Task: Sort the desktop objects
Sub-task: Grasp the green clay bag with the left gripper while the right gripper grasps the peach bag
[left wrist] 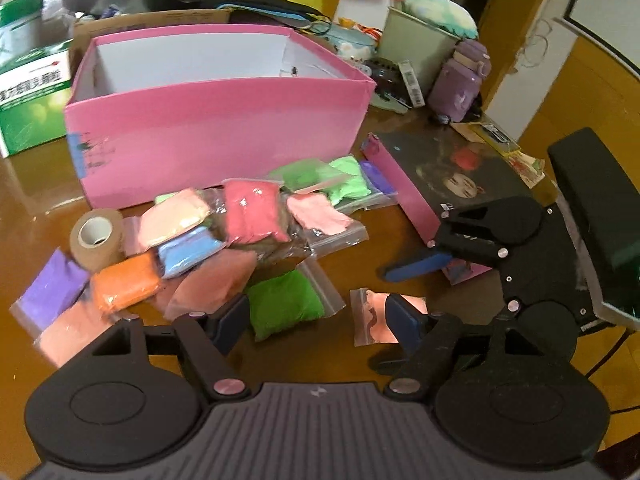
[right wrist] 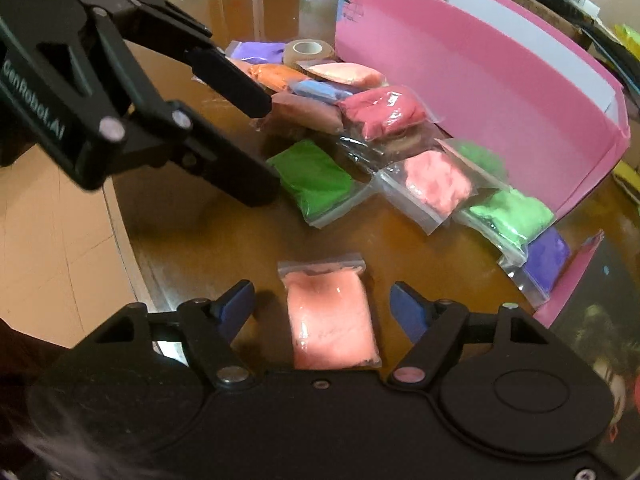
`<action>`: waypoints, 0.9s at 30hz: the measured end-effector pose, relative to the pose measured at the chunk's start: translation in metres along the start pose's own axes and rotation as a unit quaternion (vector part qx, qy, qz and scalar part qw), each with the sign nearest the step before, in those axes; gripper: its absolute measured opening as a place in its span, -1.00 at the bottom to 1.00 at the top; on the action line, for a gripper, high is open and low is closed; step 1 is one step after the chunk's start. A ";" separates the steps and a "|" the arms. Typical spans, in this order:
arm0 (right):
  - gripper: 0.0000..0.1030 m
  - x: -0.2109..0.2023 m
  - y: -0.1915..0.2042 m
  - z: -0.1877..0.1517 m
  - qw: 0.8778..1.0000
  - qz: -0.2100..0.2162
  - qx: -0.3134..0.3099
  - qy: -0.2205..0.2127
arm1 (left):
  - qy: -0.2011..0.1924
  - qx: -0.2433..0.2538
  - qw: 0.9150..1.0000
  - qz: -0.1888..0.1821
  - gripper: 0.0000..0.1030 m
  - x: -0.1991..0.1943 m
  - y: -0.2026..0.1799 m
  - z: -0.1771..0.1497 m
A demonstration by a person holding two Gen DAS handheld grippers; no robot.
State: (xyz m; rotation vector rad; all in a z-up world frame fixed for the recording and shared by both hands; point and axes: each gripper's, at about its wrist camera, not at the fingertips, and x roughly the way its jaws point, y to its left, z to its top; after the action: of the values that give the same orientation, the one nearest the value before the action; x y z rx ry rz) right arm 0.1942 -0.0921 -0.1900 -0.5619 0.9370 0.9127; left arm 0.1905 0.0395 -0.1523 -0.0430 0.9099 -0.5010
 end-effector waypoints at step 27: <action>-0.12 -0.017 -0.012 -0.027 0.993 -0.024 0.114 0.009 | 0.100 0.053 0.994 0.001 0.45 0.033 -0.007 -0.006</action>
State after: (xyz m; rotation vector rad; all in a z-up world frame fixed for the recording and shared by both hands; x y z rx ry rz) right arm 0.1882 -0.1254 -0.1878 -0.3953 1.0239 0.7469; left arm 0.2001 0.0195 -0.1789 0.1056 1.0785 -0.5586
